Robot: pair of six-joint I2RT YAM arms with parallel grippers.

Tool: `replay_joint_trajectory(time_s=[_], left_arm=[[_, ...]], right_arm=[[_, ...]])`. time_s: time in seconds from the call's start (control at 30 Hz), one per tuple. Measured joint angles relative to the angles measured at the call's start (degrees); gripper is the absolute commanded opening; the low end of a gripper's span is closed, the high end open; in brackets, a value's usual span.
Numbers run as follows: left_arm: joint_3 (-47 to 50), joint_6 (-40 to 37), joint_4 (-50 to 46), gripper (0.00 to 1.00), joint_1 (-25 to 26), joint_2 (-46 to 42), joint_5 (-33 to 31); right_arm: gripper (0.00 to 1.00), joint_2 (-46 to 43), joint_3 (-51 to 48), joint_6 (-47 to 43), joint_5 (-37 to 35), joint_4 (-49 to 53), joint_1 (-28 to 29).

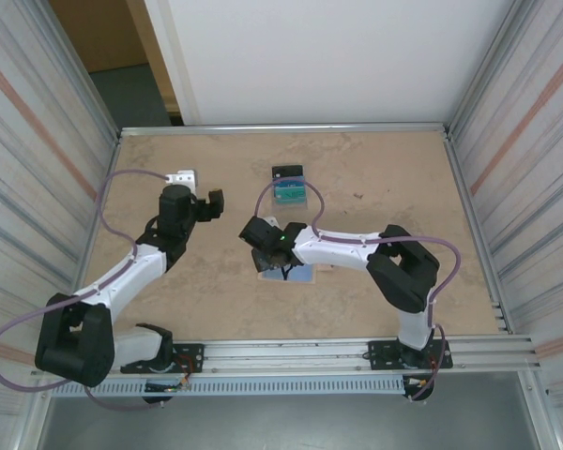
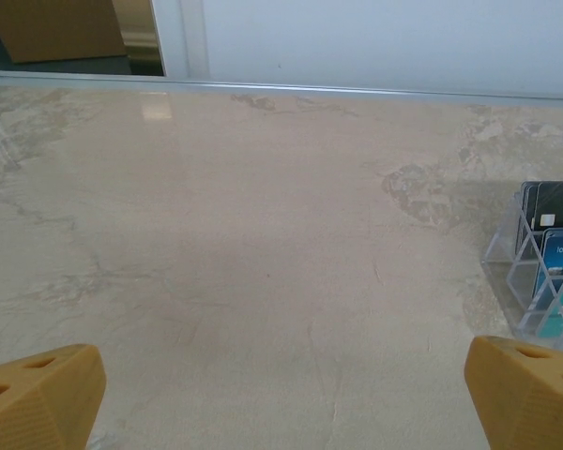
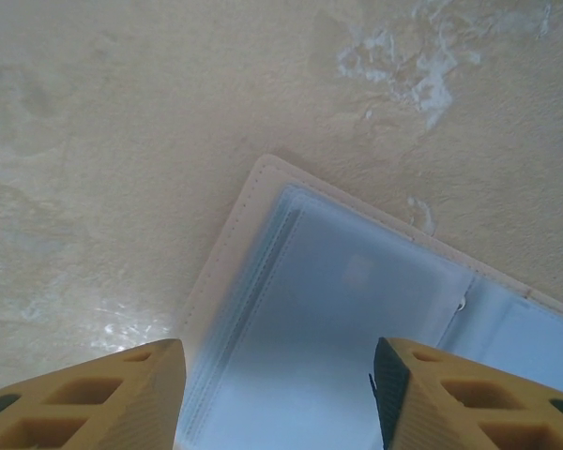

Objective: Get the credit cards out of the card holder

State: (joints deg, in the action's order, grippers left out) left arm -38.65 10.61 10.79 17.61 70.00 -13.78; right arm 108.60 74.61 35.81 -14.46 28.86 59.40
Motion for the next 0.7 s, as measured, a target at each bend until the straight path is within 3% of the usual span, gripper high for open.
replay_joint_trajectory(time_s=[0.53, 0.7], left_arm=[[0.04, 0.0, 0.22, 0.99, 0.0, -0.11, 0.26], [0.04, 0.02, 0.2, 0.99, 0.0, -0.09, 0.72]], right_arm=[[0.54, 2.93, 0.13, 0.7, 3.61, 0.33, -0.04], [0.5, 2.93, -0.42, 1.27, 3.58, 0.15, -0.04]])
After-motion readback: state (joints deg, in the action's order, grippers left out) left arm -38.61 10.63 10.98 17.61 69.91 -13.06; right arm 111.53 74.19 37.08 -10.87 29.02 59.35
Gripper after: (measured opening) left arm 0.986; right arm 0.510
